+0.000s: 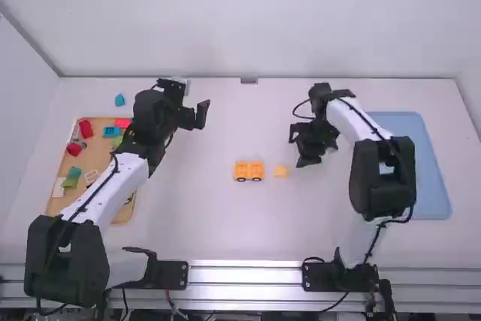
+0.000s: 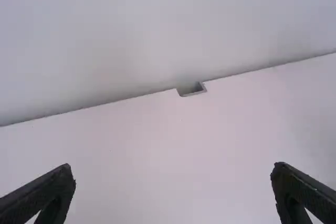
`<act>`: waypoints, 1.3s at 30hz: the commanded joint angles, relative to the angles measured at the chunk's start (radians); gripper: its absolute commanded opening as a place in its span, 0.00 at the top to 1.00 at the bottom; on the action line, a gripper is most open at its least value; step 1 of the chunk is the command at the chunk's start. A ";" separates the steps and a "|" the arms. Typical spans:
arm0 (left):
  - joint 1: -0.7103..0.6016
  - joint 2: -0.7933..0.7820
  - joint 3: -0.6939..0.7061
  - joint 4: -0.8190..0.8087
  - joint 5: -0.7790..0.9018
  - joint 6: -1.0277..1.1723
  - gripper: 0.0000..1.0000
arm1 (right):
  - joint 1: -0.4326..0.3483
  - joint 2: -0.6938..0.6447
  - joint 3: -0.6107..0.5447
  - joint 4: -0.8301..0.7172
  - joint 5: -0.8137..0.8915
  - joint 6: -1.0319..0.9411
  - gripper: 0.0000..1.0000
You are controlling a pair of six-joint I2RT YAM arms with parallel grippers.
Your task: Assemble lego blocks to make yellow taxi
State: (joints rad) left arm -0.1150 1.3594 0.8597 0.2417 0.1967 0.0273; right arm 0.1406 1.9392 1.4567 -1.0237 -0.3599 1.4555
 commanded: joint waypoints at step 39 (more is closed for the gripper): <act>-0.002 0.079 0.016 -0.316 0.594 0.682 0.01 | -0.129 -0.045 -0.103 0.116 -0.695 -2.911 0.02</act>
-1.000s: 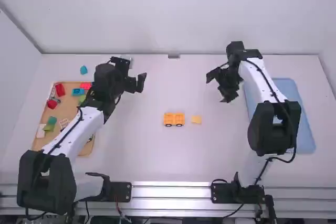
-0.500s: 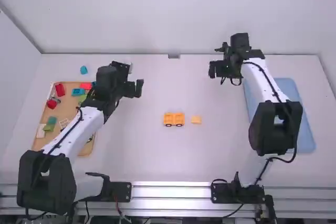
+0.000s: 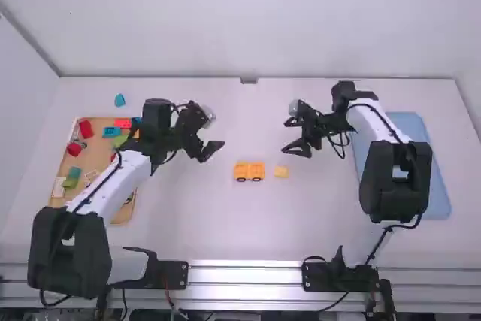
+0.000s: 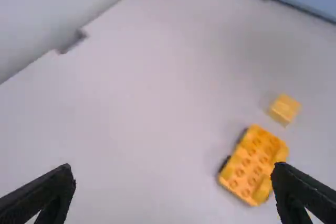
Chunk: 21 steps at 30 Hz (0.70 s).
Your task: Assemble lego blocks to make yellow taxi
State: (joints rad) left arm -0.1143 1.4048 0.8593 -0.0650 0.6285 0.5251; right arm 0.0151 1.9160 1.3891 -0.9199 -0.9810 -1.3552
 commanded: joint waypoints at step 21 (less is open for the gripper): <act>-0.003 0.309 0.017 -0.002 0.455 0.523 0.01 | -0.019 -0.021 -0.623 0.865 -0.074 0.103 0.00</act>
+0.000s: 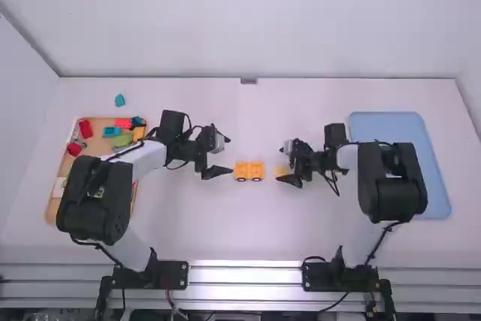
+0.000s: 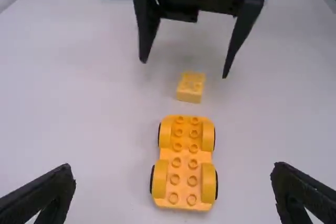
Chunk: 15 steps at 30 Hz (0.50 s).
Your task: Assemble lego blocks to make yellow taxi
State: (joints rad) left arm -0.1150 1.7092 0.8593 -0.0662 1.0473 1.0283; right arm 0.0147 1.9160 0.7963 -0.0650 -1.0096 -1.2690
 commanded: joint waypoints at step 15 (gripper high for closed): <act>-0.005 0.005 0.017 -0.019 0.061 0.009 0.01 | -0.074 0.180 -0.006 0.105 -0.177 -0.055 0.12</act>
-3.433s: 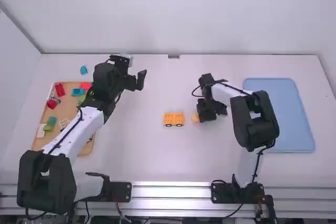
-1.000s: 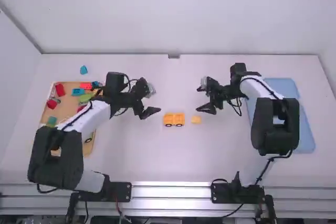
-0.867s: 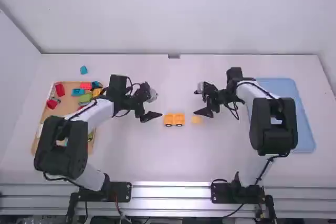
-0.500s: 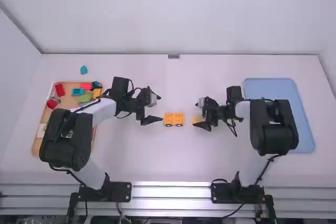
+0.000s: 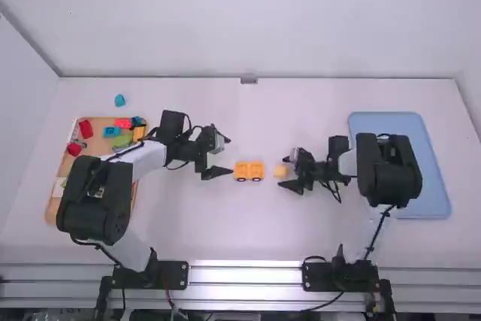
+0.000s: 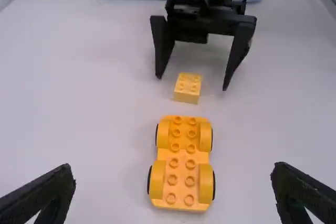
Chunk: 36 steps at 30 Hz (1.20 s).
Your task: Assemble lego blocks to make yellow taxi
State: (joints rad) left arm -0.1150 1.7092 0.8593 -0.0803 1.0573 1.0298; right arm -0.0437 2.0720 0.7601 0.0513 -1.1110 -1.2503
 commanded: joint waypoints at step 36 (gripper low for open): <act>-0.126 0.296 0.005 0.314 -0.048 -0.099 0.01 | 0.101 -0.132 0.192 -0.441 -0.010 -0.269 0.91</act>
State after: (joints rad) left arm -0.2379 1.9839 0.8593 0.2310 1.0218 0.9874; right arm 0.0414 1.9602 0.9417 -0.3836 -1.1202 -1.4876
